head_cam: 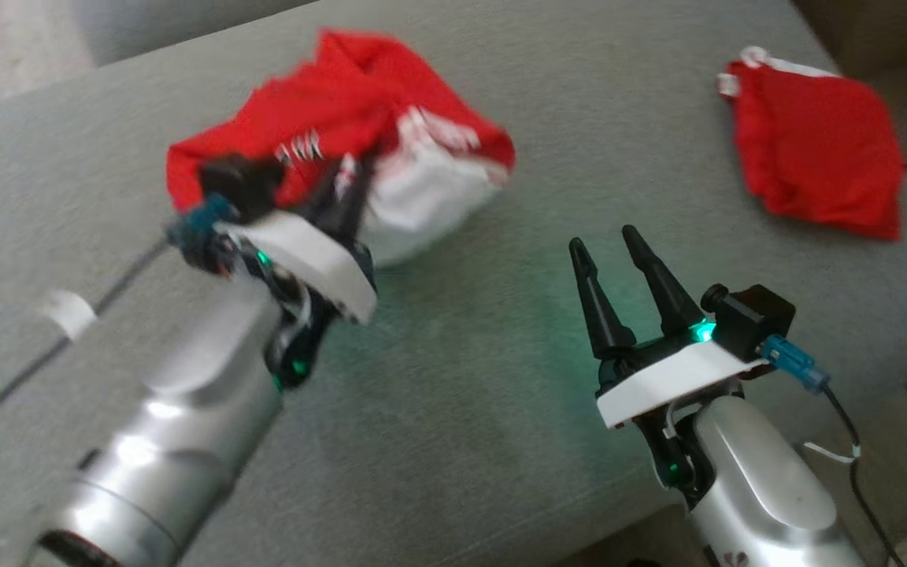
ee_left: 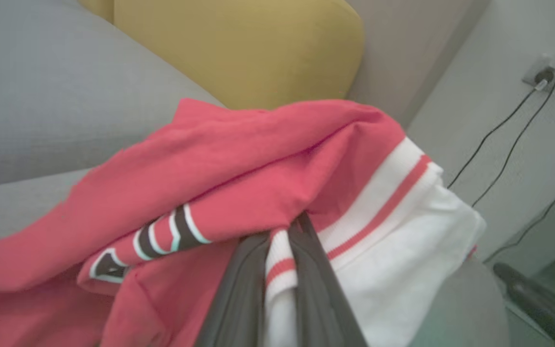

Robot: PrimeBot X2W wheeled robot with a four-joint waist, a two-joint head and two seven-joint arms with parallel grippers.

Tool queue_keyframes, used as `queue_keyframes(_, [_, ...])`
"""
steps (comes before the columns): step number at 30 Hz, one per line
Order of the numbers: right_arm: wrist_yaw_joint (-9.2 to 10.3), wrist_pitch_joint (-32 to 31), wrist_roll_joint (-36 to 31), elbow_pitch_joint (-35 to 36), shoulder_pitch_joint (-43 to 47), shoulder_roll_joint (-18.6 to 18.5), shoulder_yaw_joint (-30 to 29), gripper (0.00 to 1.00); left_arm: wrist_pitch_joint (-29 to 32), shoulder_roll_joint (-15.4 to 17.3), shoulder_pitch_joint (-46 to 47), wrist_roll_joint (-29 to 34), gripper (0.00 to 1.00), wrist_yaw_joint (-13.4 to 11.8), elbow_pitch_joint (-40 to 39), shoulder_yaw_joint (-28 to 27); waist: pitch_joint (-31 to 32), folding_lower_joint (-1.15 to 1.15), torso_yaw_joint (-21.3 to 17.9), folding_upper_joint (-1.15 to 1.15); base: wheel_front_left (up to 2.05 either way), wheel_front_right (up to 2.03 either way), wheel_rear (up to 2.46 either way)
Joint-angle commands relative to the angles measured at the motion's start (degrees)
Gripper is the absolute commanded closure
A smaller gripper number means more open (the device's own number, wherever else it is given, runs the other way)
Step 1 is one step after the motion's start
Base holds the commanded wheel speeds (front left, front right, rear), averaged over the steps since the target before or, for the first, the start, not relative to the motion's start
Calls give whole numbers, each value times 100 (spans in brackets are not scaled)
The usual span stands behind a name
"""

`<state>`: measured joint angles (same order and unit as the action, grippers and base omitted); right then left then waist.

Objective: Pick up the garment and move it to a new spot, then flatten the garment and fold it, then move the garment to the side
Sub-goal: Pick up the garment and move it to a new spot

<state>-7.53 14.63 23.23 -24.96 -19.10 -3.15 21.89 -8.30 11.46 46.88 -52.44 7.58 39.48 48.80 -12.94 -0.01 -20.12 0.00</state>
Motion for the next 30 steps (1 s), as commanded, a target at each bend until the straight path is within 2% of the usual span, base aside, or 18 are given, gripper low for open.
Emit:
queue_keyframes(1, [4,37,54,185,39,27,112,0,-95,127,131,-9,100,-9,-38,-110,49,1,-156,0,0,0,0])
queue_keyframes(2, [4,37,60,185,42,27,116,0,-131,87,106,11,100,-9,73,-21,48,1,-168,0,0,0,0])
queue_keyframes(3, [4,37,61,185,44,27,114,0,-173,50,77,20,84,-9,181,54,48,1,-172,0,0,0,0])
queue_keyframes(4, [4,37,60,181,50,27,103,0,-211,14,38,5,38,-9,293,105,54,1,-162,0,0,0,0])
queue_keyframes(5, [4,37,55,176,58,27,81,0,-273,-10,8,7,0,-9,396,147,66,1,-138,0,0,0,0])
queue_keyframes(10, [4,37,-17,121,114,27,-53,0,-609,-39,-223,70,0,-24,868,68,231,1,129,0,0,0,0])
queue_keyframes(12, [4,37,-60,86,149,27,-123,0,-659,-21,-351,222,0,-120,909,-116,339,1,300,0,0,0,0])
queue_keyframes(16, [4,37,-188,14,225,27,-325,0,-667,99,-930,969,0,-456,175,-1021,482,1,691,0,0,0,0])
queue_keyframes(22, [4,37,-361,-154,396,27,-560,0,-668,74,-2477,2096,0,-773,-854,-2523,754,1,1171,0,0,0,0])
queue_keyframes(26, [4,37,-443,-251,522,27,-711,0,-669,-127,-3497,2733,0,-814,-1388,-3455,928,1,1417,0,0,0,0])
queue_keyframes(27, [4,37,-479,-282,616,27,-801,0,-669,-273,-3916,3016,0,-737,-1592,-3830,1019,1,1532,0,0,0,0])
queue_keyframes(30, [4,37,-522,-334,742,27,-892,0,-669,-489,-4374,3345,0,-579,-1786,-4296,1119,1,1647,0,0,0,0])
